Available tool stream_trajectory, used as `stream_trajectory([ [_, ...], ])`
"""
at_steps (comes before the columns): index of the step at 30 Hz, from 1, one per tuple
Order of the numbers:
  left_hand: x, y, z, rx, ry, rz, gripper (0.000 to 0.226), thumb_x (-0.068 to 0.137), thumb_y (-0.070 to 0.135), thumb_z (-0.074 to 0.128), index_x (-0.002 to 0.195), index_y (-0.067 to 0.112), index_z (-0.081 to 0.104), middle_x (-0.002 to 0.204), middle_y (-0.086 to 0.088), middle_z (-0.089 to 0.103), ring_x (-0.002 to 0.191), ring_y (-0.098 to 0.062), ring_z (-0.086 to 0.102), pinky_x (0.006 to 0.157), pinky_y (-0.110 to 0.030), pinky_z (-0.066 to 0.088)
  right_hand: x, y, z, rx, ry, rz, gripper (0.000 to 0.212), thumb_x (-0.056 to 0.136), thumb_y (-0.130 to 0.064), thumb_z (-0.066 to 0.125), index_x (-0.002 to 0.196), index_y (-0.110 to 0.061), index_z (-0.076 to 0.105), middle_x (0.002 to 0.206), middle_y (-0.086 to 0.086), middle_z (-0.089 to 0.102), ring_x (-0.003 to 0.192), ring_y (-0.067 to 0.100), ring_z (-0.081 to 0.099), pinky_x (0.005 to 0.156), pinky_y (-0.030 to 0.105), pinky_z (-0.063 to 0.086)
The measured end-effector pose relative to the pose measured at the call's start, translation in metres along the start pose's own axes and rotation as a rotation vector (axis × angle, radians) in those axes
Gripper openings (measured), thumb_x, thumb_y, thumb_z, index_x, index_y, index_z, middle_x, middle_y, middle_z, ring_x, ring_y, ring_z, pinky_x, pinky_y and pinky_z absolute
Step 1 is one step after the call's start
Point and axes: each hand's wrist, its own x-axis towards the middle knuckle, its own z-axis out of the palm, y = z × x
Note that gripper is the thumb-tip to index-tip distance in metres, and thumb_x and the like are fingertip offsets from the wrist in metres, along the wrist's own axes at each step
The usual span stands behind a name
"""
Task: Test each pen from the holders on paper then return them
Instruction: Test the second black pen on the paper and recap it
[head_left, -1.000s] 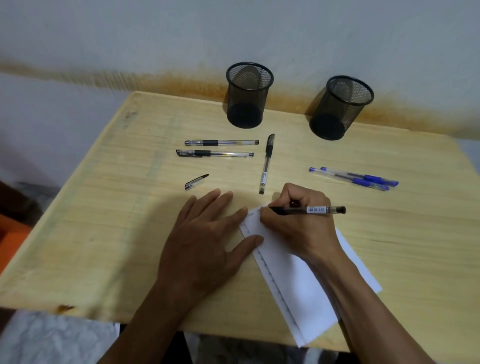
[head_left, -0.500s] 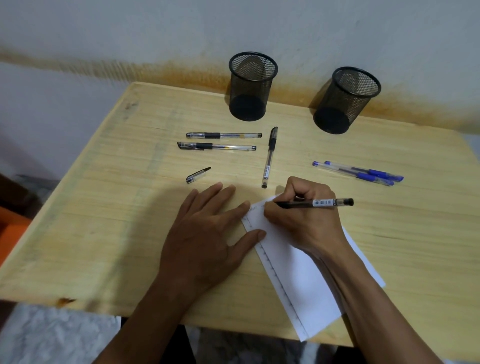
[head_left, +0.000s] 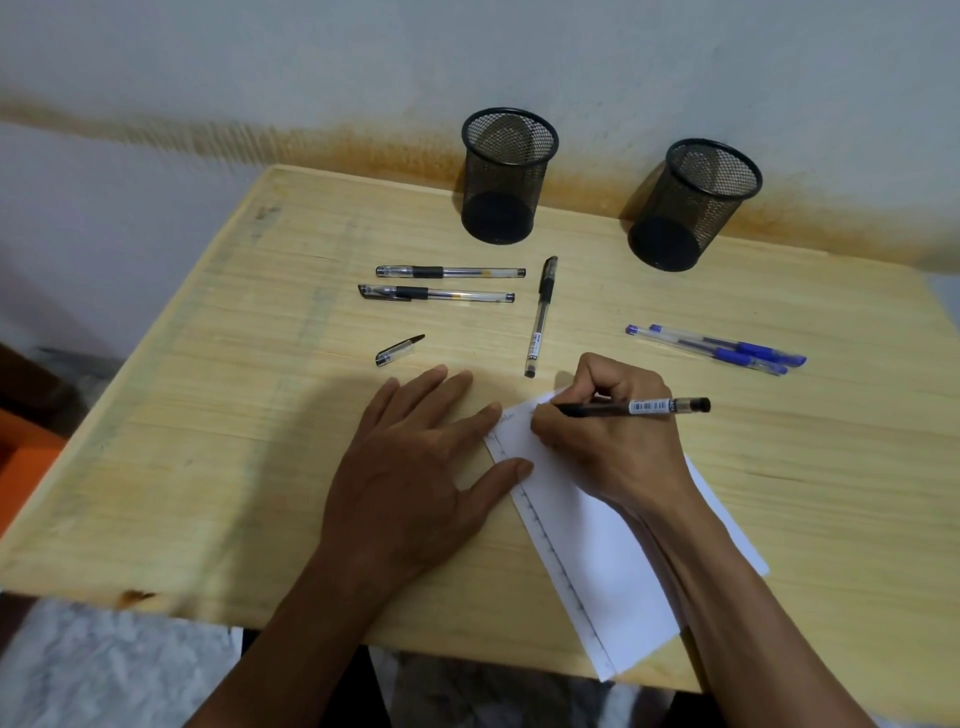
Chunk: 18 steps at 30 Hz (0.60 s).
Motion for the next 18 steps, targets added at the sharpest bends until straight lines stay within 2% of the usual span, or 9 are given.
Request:
stream_trajectory([
  [4,0.0005,-0.0003,-0.0001,-0.007,-0.003,-0.001,0.061,0.086,0.072,0.045,0.128,0.032,0.064,0.147,0.001,0.051,0.141,-0.016,0.039,0.116,-0.049,0.03,-0.0014,-0.0018,0.0003,-0.015,0.013,-0.014,0.022,0.066,-0.002,0.078,0.059,0.0,0.057,0.058,0.012,0.061,0.053,0.012,0.051,0.058,0.031,0.041],
  [6,0.0003,-0.0001,0.0,-0.001,-0.001,0.001,0.062,0.086,0.072,0.044,0.128,0.032,0.064,0.147,0.0,0.051,0.141,-0.016,0.04,0.116,-0.049,0.03,-0.0014,-0.0011,0.0001,-0.006,0.008,-0.011,0.02,0.065,-0.004,0.076,0.059,-0.002,0.057,0.058,0.01,0.062,0.053,0.011,0.053,0.063,0.036,0.043],
  [8,-0.0001,-0.0007,0.0002,-0.005,0.003,0.003,0.061,0.086,0.071,0.045,0.127,0.032,0.065,0.147,0.0,0.052,0.141,-0.017,0.04,0.116,-0.049,0.03,-0.0009,0.0,-0.0001,0.029,0.008,-0.001,0.021,0.068,0.0,0.077,0.06,-0.002,0.058,0.059,0.01,0.064,0.054,0.015,0.056,0.056,0.042,0.047],
  [12,-0.0001,-0.0009,0.001,-0.009,0.005,-0.001,0.062,0.085,0.072,0.045,0.128,0.032,0.064,0.147,0.0,0.051,0.141,-0.016,0.039,0.117,-0.048,0.029,-0.0005,0.0001,-0.0003,0.008,0.004,-0.014,0.023,0.068,0.006,0.077,0.06,0.001,0.056,0.054,0.007,0.061,0.051,0.009,0.053,0.053,0.027,0.042],
  [15,-0.0003,-0.0008,0.0007,-0.014,0.01,-0.002,0.061,0.085,0.072,0.044,0.127,0.032,0.064,0.147,0.0,0.052,0.141,-0.016,0.04,0.116,-0.048,0.03,-0.0009,-0.001,-0.0001,0.013,0.01,-0.023,0.022,0.069,0.006,0.077,0.061,0.001,0.057,0.058,0.011,0.063,0.053,0.014,0.055,0.049,0.036,0.043],
  [18,-0.0005,-0.0007,0.0015,-0.009,0.016,0.001,0.061,0.085,0.072,0.043,0.127,0.033,0.064,0.147,0.0,0.052,0.141,-0.016,0.04,0.116,-0.048,0.031,-0.0004,0.0002,-0.0007,-0.001,0.013,-0.023,0.022,0.068,0.006,0.077,0.061,0.002,0.056,0.055,0.006,0.061,0.051,0.012,0.055,0.049,0.035,0.043],
])
